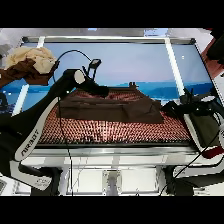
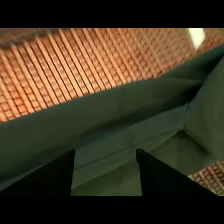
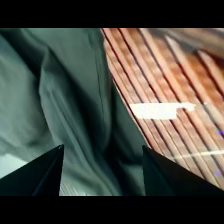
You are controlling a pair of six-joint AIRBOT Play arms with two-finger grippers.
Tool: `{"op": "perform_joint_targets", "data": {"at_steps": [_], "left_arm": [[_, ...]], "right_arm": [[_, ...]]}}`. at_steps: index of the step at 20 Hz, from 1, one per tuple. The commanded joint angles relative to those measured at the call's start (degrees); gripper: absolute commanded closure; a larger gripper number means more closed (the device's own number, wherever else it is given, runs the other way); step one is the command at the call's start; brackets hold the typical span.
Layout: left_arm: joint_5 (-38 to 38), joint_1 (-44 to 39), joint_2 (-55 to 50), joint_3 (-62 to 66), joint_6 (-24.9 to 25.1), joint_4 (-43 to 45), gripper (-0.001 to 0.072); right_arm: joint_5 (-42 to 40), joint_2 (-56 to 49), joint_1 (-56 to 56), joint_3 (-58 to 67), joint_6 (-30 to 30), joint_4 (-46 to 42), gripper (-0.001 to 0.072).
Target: Fold the shirts.
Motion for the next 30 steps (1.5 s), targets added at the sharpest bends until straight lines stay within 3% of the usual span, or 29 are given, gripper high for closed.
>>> {"op": "perform_joint_targets", "data": {"at_steps": [1,13,15,16,18,19,20,22,23,24,30], "left_arm": [[-2.12,-0.59,-2.78,0.87,0.2,0.13,0.0293],[-2.56,-0.59,-3.65,0.85,0.35,0.15,0.0294],[-2.95,-0.59,-3.67,0.85,0.35,0.76,0.03],[-3.28,-0.59,-3.69,0.85,0.35,1.46,0.0355],[-3.78,-0.59,-3.93,0.85,0.33,2.4,0.0386],[-4.2,-0.59,-4.11,0.85,0.31,2.47,0.0475],[-4.66,-0.59,-4.37,0.85,0.37,2.45,0.056],[-5.31,-0.59,-4.96,0.85,0.35,2.43,0.0602],[-5.57,-0.59,-5.4,0.85,0.35,2.4,0.0673],[-5.95,-0.59,-5.97,0.85,0.35,2.19,0.0693],[-4.02,-0.63,-10.43,0.85,0.37,-6.62,0.0693]], "right_arm": [[-4.9,-2.1,0.61,-0.22,-2.1,4.85,0.0148],[-5.66,-5.01,8.22,-0.17,-2.05,5.46,0.0155],[-2.86,-4.94,8.39,-0.04,-2.27,7.82,0.0259],[-1.11,-4.85,7.96,-0.04,-2.82,9.27,0.035],[3.34,-4.76,7.17,0.39,-5.68,12.55,0.0557],[6.27,-4.74,6.78,1.29,-7.26,13.84,0.0683],[9.2,-4.74,6.64,2.51,-7.91,15.02,0.069],[14.16,-4.57,6.75,5.92,-7.89,17.88,0.069],[15.54,-4.22,6.73,7.37,-7.82,20.02,0.069],[16.26,-3.69,6.73,8.83,-7.72,21.84,0.069],[17.9,0.5,8.68,15.78,-4.35,24.02,0.069]]}}
